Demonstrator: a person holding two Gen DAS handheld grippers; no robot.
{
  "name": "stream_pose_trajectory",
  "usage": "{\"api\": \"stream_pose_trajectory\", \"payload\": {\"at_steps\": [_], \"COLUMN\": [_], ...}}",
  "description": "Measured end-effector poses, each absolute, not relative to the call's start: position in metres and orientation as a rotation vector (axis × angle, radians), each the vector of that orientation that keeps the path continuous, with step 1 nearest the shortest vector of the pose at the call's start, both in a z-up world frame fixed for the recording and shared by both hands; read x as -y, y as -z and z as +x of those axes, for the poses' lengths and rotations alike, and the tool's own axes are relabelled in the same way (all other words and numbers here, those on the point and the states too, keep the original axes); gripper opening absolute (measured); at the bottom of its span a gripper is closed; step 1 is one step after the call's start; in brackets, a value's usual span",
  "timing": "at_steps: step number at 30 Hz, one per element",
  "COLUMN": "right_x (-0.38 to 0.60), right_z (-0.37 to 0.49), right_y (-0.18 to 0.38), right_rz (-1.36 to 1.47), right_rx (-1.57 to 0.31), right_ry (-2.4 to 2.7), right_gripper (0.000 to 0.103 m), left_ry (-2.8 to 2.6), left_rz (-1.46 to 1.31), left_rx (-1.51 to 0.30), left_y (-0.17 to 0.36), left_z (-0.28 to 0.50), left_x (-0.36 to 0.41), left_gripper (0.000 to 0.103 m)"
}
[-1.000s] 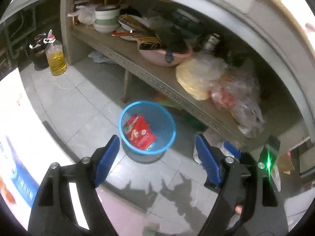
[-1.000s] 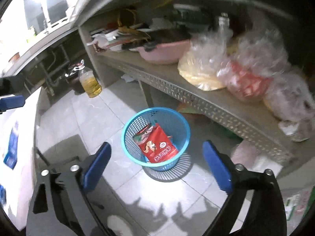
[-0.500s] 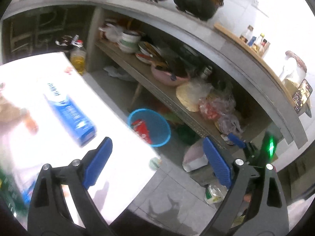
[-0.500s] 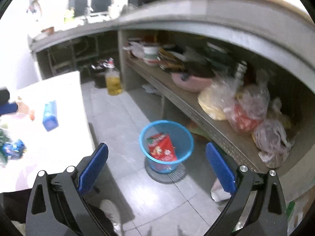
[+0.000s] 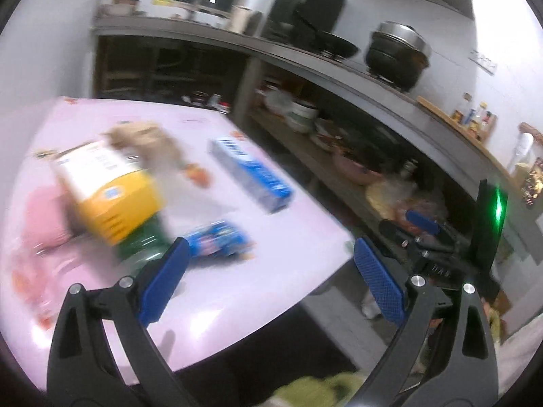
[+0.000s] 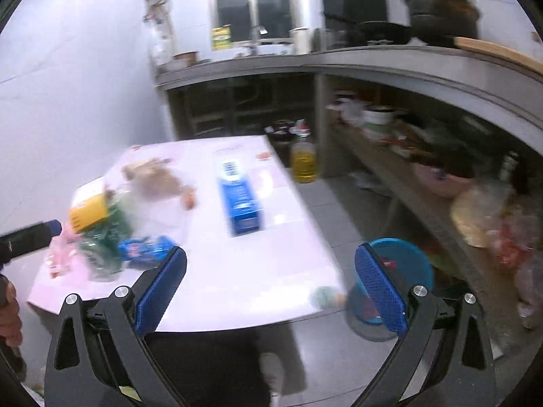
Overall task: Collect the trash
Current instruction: 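Move both grippers back from the wastebasket to the table, then grasp the clear red-printed plastic bag with the left gripper and lift it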
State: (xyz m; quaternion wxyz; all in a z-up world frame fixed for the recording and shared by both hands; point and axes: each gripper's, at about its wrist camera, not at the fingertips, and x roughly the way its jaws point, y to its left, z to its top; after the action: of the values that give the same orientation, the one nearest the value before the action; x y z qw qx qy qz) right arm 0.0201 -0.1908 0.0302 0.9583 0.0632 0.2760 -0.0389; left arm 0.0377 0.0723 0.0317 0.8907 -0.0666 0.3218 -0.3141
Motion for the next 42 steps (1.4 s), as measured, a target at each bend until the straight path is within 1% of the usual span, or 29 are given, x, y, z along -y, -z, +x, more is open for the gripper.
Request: {"api": "stream_pose_trajectory", "payload": {"at_steps": [7, 14, 19, 26, 28, 30, 33, 35, 37, 42], "right_x": [0.144, 0.111, 0.103, 0.1, 0.101, 0.102, 0.102, 0.102, 0.102, 0.102], "right_z": [0.045, 0.062, 0.07, 0.079, 0.081, 0.083, 0.086, 0.088, 0.089, 0.092], "right_y": [-0.023, -0.017, -0.01, -0.005, -0.003, -0.001, 0.002, 0.003, 0.003, 0.004], "right_rz": [0.103, 0.109, 0.106, 0.106, 0.11, 0.114, 0.114, 0.116, 0.117, 0.121], "right_rx": [-0.615, -0.661, -0.698, -0.721, -0.731, -0.743, -0.75, -0.754, -0.755, -0.759], "right_ry": [-0.072, -0.163, -0.19, -0.183, -0.181, -0.181, -0.182, -0.183, -0.185, -0.187], "right_gripper": [0.096, 0.096, 0.096, 0.096, 0.096, 0.096, 0.096, 0.096, 0.096, 0.096], "left_ry": [0.421, 0.231, 0.128, 0.071, 0.059, 0.048, 0.037, 0.029, 0.026, 0.027], "left_rz": [-0.083, -0.017, -0.008, -0.046, -0.065, -0.109, -0.17, -0.165, -0.159, -0.084], "left_rx": [-0.653, -0.636, -0.633, -0.738, -0.786, -0.831, -0.878, -0.892, -0.898, -0.895], "left_y": [-0.014, -0.006, 0.001, 0.026, 0.035, 0.041, 0.051, 0.054, 0.057, 0.057], "left_z": [0.015, 0.016, 0.038, 0.091, 0.106, 0.117, 0.127, 0.13, 0.13, 0.126], "left_x": [-0.136, -0.172, -0.198, -0.22, -0.225, -0.231, -0.24, -0.241, -0.24, -0.228], "left_gripper": [0.093, 0.093, 0.093, 0.093, 0.091, 0.078, 0.071, 0.068, 0.067, 0.06]}}
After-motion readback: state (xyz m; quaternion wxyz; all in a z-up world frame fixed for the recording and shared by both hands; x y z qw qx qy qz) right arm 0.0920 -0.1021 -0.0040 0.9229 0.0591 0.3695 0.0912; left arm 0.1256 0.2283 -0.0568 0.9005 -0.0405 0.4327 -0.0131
